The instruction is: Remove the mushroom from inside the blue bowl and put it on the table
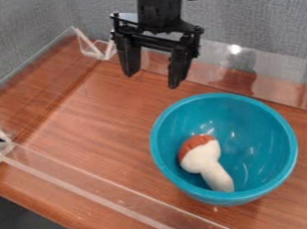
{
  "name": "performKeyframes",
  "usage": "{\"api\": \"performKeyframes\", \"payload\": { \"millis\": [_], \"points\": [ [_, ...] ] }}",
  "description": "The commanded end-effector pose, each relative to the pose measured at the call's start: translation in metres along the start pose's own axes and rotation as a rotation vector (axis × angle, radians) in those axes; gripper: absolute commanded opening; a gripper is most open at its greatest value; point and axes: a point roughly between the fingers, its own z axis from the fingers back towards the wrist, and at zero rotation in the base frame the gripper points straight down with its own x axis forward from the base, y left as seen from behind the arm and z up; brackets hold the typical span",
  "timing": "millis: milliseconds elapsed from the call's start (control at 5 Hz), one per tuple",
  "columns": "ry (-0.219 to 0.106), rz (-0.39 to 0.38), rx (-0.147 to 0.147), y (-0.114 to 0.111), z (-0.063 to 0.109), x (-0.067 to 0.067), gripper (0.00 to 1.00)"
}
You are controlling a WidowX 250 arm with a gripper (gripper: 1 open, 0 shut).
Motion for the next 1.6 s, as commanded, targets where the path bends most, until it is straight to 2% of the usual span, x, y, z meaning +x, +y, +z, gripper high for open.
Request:
{"api": "performKeyframes", "payload": {
  "millis": [0,200,400,600,800,1400],
  "points": [
    [0.008,-0.083,-0.003,-0.015,-0.008,-0.003,1.00],
    [0.019,-0.175,-0.006,-0.031,-0.017,-0.006,1.00],
    [0.038,-0.396,-0.014,-0.065,-0.043,-0.015,1.00],
    [0.045,-0.646,0.001,-0.116,-0.083,-0.039,1.00],
    [0.069,-0.653,0.015,-0.102,-0.096,-0.048,0.00],
    [0.073,-0.639,0.022,-0.090,-0.097,-0.048,0.00]
  ]
}}
